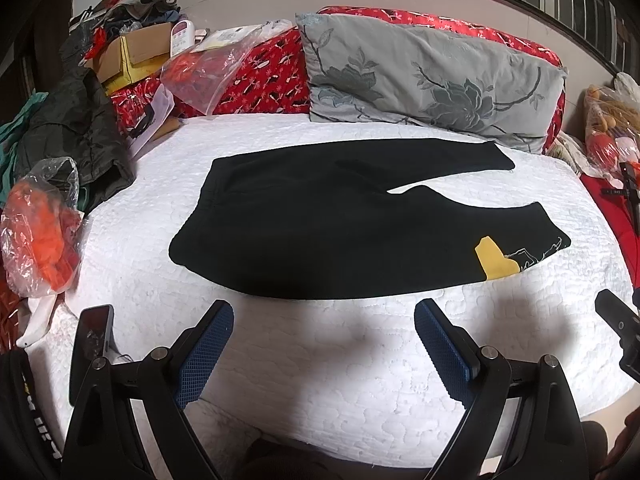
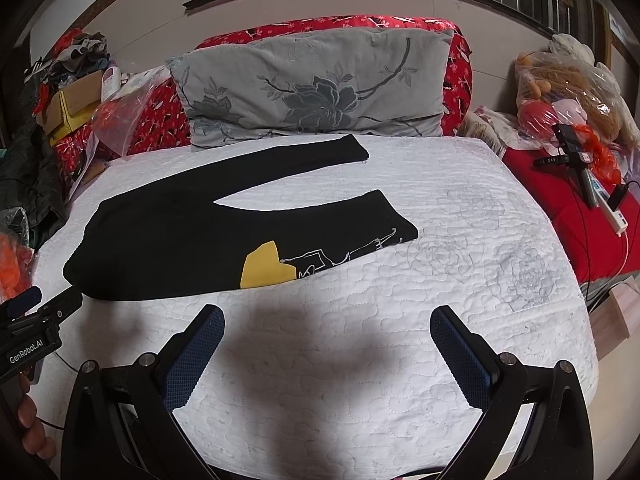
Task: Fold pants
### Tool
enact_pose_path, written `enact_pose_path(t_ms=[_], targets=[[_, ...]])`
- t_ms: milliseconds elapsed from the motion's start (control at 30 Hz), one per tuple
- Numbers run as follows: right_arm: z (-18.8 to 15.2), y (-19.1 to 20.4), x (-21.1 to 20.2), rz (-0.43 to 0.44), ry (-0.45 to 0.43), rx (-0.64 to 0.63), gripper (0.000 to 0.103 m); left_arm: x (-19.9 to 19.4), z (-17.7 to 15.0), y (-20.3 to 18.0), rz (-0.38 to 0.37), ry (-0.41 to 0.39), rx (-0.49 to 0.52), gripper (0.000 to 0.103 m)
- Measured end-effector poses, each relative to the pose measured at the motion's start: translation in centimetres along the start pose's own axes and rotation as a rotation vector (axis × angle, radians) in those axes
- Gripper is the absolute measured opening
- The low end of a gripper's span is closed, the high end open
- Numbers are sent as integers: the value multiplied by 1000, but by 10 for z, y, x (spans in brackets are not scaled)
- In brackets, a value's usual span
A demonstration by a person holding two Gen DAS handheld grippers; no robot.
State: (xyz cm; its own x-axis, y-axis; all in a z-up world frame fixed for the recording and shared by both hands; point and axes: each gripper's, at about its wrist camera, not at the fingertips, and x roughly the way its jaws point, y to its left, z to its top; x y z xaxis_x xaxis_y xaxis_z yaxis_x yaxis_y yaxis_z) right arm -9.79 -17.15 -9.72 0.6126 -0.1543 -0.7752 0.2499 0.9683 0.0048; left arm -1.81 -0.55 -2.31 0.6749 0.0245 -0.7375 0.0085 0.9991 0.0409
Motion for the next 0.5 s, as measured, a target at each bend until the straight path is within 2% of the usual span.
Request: enact_pose_path(t_ms=[500], targets=[[-4,1,4,-1,10,2,103,5,2,-1,-6,21,6,93]])
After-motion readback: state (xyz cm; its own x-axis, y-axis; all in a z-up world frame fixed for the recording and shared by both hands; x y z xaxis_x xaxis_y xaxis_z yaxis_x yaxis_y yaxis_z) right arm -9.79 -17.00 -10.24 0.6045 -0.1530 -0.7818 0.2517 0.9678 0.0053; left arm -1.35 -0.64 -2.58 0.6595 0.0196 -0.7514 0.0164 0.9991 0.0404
